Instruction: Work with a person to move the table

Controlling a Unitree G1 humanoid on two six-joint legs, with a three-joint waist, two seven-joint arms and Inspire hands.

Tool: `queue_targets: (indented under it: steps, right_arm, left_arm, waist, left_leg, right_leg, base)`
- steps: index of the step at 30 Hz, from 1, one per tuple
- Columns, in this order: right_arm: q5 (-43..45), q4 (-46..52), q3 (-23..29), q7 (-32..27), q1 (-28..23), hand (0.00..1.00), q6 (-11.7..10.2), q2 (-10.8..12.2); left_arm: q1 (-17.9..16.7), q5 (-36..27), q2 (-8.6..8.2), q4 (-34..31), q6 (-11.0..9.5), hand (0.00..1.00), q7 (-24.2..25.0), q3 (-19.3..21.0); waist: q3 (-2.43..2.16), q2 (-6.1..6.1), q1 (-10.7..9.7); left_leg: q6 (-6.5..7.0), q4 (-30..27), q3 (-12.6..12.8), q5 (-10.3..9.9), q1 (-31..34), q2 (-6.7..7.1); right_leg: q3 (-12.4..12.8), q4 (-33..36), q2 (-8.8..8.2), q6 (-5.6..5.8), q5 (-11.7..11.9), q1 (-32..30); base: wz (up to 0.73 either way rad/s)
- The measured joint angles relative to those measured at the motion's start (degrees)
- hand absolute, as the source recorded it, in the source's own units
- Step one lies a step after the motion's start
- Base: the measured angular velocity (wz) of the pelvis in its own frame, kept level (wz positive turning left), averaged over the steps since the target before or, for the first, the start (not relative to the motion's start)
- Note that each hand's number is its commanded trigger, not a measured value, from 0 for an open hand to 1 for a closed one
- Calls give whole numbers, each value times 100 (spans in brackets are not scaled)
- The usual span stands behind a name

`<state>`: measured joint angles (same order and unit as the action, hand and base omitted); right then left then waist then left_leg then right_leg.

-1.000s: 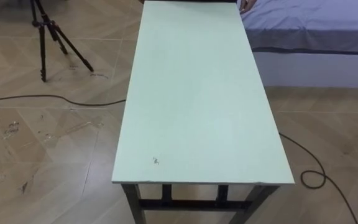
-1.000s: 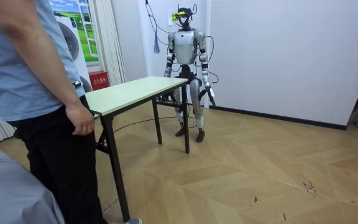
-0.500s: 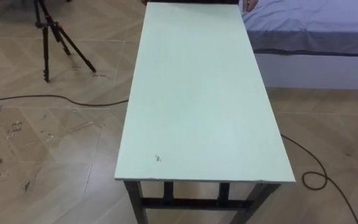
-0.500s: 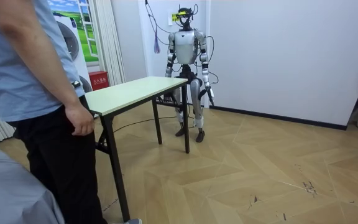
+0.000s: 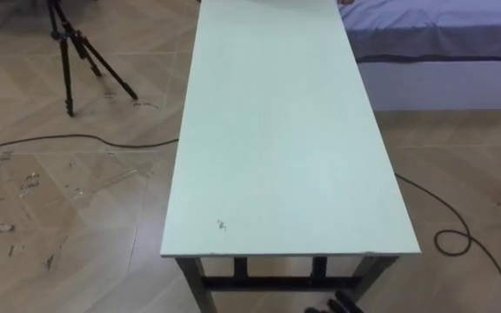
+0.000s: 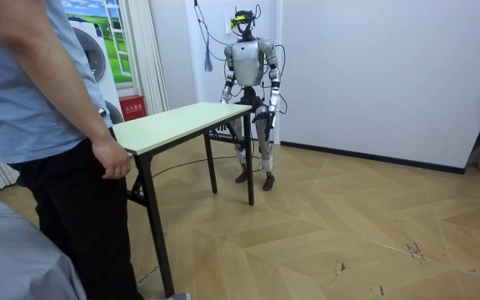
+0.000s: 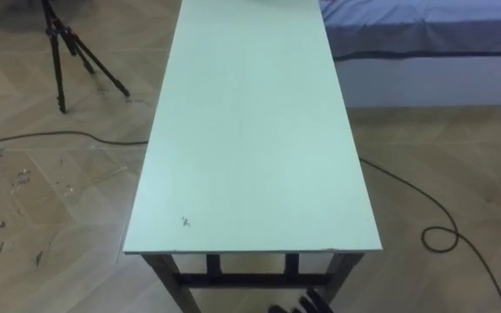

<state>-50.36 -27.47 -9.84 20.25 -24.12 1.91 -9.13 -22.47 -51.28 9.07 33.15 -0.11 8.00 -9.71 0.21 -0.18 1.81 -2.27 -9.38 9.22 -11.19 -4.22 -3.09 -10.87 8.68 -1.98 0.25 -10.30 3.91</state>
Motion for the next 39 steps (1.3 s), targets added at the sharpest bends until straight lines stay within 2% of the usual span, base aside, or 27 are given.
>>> queue_targets:
  steps: [2,3,6,10,13,17,27,33,36,37,39]
  right_arm:
    - [-625,494,-335,93,-252,0,-5,-89]
    - [-752,575,-423,141,-290,0,-5,-113]
    - [-870,875,-697,383,-297,0,-11,-163]
    - [-1205,1487,-1090,490,-305,0,-65,-319]
    - [-1531,1746,-1252,539,-270,0,-127,-333]
    - [-1694,1769,-1315,609,-146,0,-180,-353]
    - [-1687,1790,-1550,597,17,0,-187,-514]
    - [-1726,1978,-1640,416,84,0,-182,-801]
    - [-1730,2040,-1653,297,149,0,-179,-887]
    - [-1740,2102,-1652,214,161,0,-179,-907]
    - [-1741,2137,-1642,130,173,0,-170,-914]
  left_arm:
    - [-222,-498,118,-566,-66,0,145,-323]
    - [-239,-598,140,-648,-77,0,169,-402]
    - [-308,-1054,193,-1079,-98,0,287,-756]
    - [-407,-1837,366,-1954,-167,0,462,-1316]
    - [-414,-2241,385,-2362,-258,0,538,-1522]
    - [-366,-2243,459,-2739,-270,0,613,-1591]
    - [-193,-2565,585,-2830,-269,0,612,-1753]
    - [-23,-2607,711,-2826,-265,0,464,-1818]
    - [79,-2681,771,-2819,-262,0,370,-1818]
    - [155,-2695,794,-2787,-261,0,334,-1817]
    - [214,-2726,807,-2763,-240,0,251,-1770]
  waist:
    - [-12,-4,3]
    - [-9,-16,-4]
    - [-12,-16,-30]
    - [-1,-25,-79]
    - [0,-32,-159]
    - [2,-37,-244]
    - [10,-46,-359]
    - [36,-71,-324]
    - [83,-56,-303]
    - [110,-47,-294]
    - [117,-45,-293]
  left_leg:
    - [0,-8,-2,0,28,-5]
    - [0,-12,-3,0,30,-6]
    - [1,-27,-3,1,59,-7]
    - [1,-28,-1,1,62,-8]
    - [1,-28,-1,1,61,-8]
    - [1,-28,0,1,60,-9]
    - [1,-27,-1,1,63,-8]
    - [2,-27,-17,2,58,-10]
    - [3,-27,-18,2,49,-13]
    - [3,-27,-18,2,50,-13]
    - [4,-30,-19,3,50,-13]
  right_leg:
    - [-2,9,3,0,0,-27]
    - [-4,13,3,0,0,-28]
    - [-5,47,1,-1,0,-71]
    - [-11,86,-3,-7,-5,-93]
    - [-12,85,-3,-7,-6,-92]
    - [-10,93,-3,-9,-7,-99]
    - [-2,109,-3,-11,-17,-106]
    - [-8,156,0,-12,-16,-77]
    - [-1,205,-1,-12,-16,-96]
    - [-1,208,-1,-12,-16,-98]
    - [6,205,-1,-12,-16,-101]
  base:
    - [0]
    - [0]
    - [0]
    - [0]
    - [0]
    - [0]
    - [0]
    - [0]
    - [0]
    - [0]
    - [0]
